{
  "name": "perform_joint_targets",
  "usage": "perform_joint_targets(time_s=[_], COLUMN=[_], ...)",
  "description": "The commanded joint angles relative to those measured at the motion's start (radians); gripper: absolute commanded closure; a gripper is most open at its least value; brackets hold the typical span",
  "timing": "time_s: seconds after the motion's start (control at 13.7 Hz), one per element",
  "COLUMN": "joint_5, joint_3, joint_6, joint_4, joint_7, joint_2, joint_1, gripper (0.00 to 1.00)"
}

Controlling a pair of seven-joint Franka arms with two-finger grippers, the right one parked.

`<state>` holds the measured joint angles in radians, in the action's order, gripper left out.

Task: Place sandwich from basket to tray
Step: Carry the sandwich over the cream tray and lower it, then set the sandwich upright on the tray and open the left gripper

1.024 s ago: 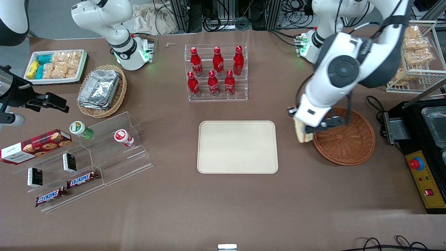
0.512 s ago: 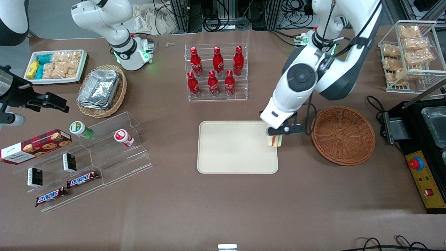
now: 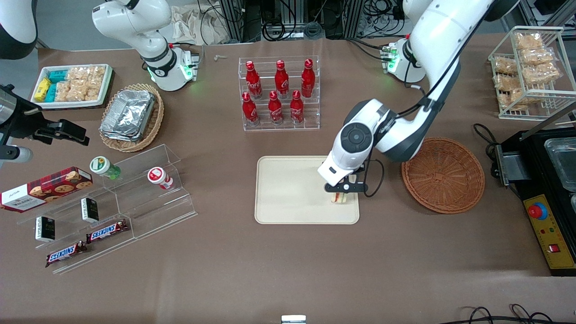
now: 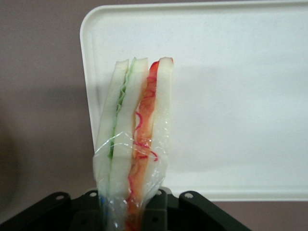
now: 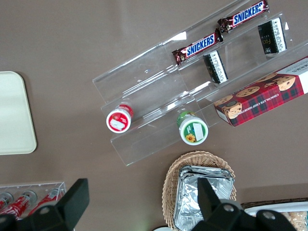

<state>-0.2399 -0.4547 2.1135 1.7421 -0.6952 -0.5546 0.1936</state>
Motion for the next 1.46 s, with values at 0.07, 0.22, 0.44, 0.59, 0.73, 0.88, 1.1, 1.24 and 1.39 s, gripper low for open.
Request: perform_joint_targets(time_s=[0.07,0.22,0.44,0.59,0.73,0.88,1.1,1.24,1.39], joint_5=[-0.142,-0.156,-0.156,-0.156,-0.156,-0.156,-0.151,-0.131,-0.057], joint_3=[0.001,0.005,0.016,0.016,0.016,0.014,0.010,-0.007,-0.004], joint_6=[0.052,0.115,0.152,0.152,0.146,0.141,0.044,-0.081,-0.102], joint_4=[-0.009,0.020,0.046,0.043,0.034,0.033,0.037,0.007,-0.003], joint_7=[-0.088,-0.092,-0.081,-0.075,-0.075,-0.076,-0.073,-0.054,-0.029], joint_2=[-0.077,-0.093,-0.097,-0.099,-0.094,-0.077,0.028,0.096,0.184], joint_1=[0.006,0.000,-0.002,-0.002,0.000,0.003,0.007,-0.003,-0.017], gripper=[1.00,1.00,0.81,0.00,0.00,0.00,0.00,0.00,0.00])
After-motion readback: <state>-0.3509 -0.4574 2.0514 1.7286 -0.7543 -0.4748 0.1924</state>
